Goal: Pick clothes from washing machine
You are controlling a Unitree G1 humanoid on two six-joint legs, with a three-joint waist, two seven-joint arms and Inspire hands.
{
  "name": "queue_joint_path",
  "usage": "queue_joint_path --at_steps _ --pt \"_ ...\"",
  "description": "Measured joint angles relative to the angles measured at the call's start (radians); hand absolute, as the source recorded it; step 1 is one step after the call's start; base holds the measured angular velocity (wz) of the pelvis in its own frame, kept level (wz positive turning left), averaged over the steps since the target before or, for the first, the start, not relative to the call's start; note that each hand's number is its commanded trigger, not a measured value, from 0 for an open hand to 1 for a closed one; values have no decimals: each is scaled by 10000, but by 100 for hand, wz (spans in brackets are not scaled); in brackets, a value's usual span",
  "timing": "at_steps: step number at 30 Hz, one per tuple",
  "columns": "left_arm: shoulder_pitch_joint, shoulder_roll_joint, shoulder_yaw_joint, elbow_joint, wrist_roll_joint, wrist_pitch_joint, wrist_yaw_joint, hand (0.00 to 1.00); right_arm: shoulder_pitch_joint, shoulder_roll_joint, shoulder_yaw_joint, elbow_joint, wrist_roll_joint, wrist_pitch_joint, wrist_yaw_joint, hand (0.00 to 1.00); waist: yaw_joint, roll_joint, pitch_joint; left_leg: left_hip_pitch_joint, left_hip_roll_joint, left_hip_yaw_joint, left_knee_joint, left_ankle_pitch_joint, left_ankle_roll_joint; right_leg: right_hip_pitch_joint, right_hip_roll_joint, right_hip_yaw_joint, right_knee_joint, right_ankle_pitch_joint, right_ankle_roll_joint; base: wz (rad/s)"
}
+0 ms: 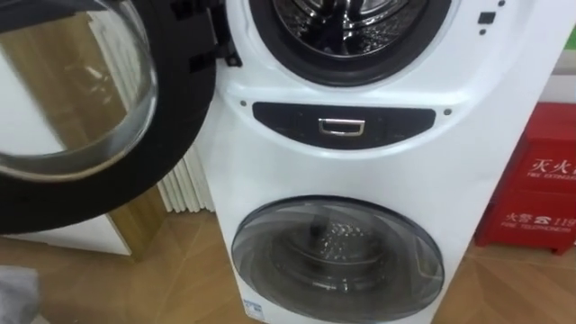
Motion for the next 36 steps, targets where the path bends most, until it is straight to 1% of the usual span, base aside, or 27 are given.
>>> queue_joint_path --at_steps 1,2,4,5,6,7,8,9,10,11,12,13,15,16,17,18,20,22,24,25,27,28,29,31,32,35,36 --pt "254 -396 0 -721 -4 34 -1 0 -81 8 91 57 -24 46 11 0 -25 -9 5 -76 8 234 -14 70 33 -31 -78 19 -1 53 43 35" --pt "462 -578 0 -1159 -4 78 0 0 -151 9 153 30 -34 118 25 0 -44 -12 3 -116 12 361 -11 87 55 -56 -122 33 -1 71 49 24" --pt "1191 -1346 -19 -3043 56 396 -4 0 -312 26 590 -98 66 420 52 0 -48 -57 -10 -244 33 820 -11 159 160 -165 -285 70 49 153 96 19" --pt "1371 -1585 -31 -3498 149 429 -8 0 -344 26 752 -125 79 452 56 0 -48 -62 -9 -265 36 887 -14 199 161 -190 -309 126 60 198 113 15" --pt "1676 -1969 -90 -4252 431 498 -26 0 -445 55 933 -127 60 558 72 0 -47 -76 -9 -275 30 964 -11 234 186 -225 -357 195 119 257 161 6" --pt "1958 -2173 -217 -4792 676 517 -69 0 -562 81 1128 -74 43 645 87 0 -46 -102 -11 -264 19 1044 -6 250 229 -226 -391 191 142 320 154 0" --pt "2082 -2222 -254 -4985 793 543 -150 0 -616 97 1177 -63 44 681 108 0 -46 -107 -8 -270 20 1067 5 254 252 -232 -404 189 139 348 154 -7" --pt "2377 -2292 -297 -5487 1100 654 -329 0 -672 137 1202 -121 49 761 106 0 -45 -104 -9 -313 28 1150 20 226 328 -281 -423 155 133 417 158 -8" --pt "2630 -2298 -361 -5994 1288 792 -543 0 -635 140 1330 -250 85 815 83 0 -45 -112 -14 -427 36 1232 55 202 369 -397 -416 116 132 457 147 -4" --pt "2718 -2301 -401 -6223 1289 855 -694 0 -629 140 1369 -302 124 843 64 0 -44 -121 -17 -488 58 1337 77 201 371 -460 -418 66 128 461 150 9" --pt "2882 -2328 -480 -6609 1282 943 -1033 0 -572 136 1430 -335 234 891 2 0 -44 -130 -22 -592 126 1601 121 201 371 -567 -422 -56 127 462 150 17" --pt "3055 -2336 -596 -6906 1260 958 -1333 0 -521 134 1567 -351 359 976 -111 0 -44 -135 -29 -677 180 1851 168 202 372 -658 -465 -127 132 462 152 15" --pt "3366 -2343 -643 -7303 1262 958 -1728 0 -610 138 1628 -346 419 1106 -152 0 -41 -125 -36 -779 187 2126 191 206 371 -777 -562 -212 103 449 173 -6" --pt "3434 -2341 -655 -7441 1214 958 -2016 0 -659 137 1706 -347 508 1104 -157 0 -24 -95 -41 -853 190 2201 276 207 370 -823 -590 -203 61 414 237 -12" --pt "3433 -2337 -666 -7478 1178 958 -2187 0 -674 135 1753 -349 540 1102 -159 0 -22 -64 -47 -911 211 2195 356 208 367 -829 -578 -203 5 388 290 -12" --pt "3430 -2317 -735 -7556 1133 955 -2540 0 -733 135 1831 -357 635 1103 -161 0 -21 -2 -52 -971 235 2195 413 267 274 -848 -549 -202 -84 360 351 -11" --pt "3432 -2234 -1138 -7742 889 955 -3118 0 -758 141 1956 -464 904 1096 -152 0 -22 75 -63 -988 231 2200 412 304 216 -886 -569 -184 -111 360 350 -13" --pt "3432 -2186 -1929 -8070 765 954 -4168 0 -805 147 1955 -611 1248 1080 -146 0 -30 169 -109 -974 230 2253 386 322 188 -911 -571 -100 -203 361 348 -21" --pt "3427 -2157 -2453 -8202 711 955 -4848 0 -862 149 1985 -613 1473 1081 -142 0 -79 240 -119 -915 228 2332 351 342 156 -932 -578 -3 -211 372 332 -25" --pt "3411 -2136 -2748 -8230 485 955 -5271 0 -857 148 2099 -613 1636 1088 -151 0 -100 190 -106 -864 229 2382 316 342 156 -917 -598 -3 -203 402 287 -19" --pt "3411 -2135 -3160 -8288 232 995 -5885 0 -893 163 2307 -633 1827 1085 -151 0 -211 176 -143 -804 231 2421 261 342 156 -905 -602 -3 -196 432 251 -8" --pt "3411 -2134 -3395 -8356 161 1053 -6290 0 -957 202 2359 -636 1870 1083 -149 0 -328 160 -151 -783 235 2422 240 344 159 -909 -592 -3 -193 461 280 -5" --pt "3410 -2134 -3518 -8384 161 1075 -6484 0 -983 224 2360 -636 1907 1080 -151 0 -367 156 -152 -774 243 2425 230 345 160 -913 -583 -2 -194 478 302 -7" --pt "3411 -2136 -3942 -8410 160 1092 -7232 0 -1004 297 2386 -664 1940 1075 -152 0 -410 131 -147 -655 320 2520 143 345 172 -915 -510 49 -195 499 340 -17" --pt "3410 -2136 -4001 -8410 160 1096 -7419 0 -1008 309 2401 -668 1941 1073 -147 0 -415 126 -145 -632 353 2536 137 337 189 -914 -475 65 -195 495 344 -18" --pt "3405 -2141 -4172 -8423 164 1097 -8086 0 -1019 338 2437 -672 1942 1051 -129 0 -495 125 -148 -580 507 2565 129 340 198 -918 -294 107 -201 431 233 -7" --pt "3405 -2144 -4191 -8437 174 1097 -8299 0 -1024 342 2470 -671 1942 1024 -128 0 -547 126 -148 -556 552 2564 105 350 118 -916 -226 146 -199 394 162 -5"
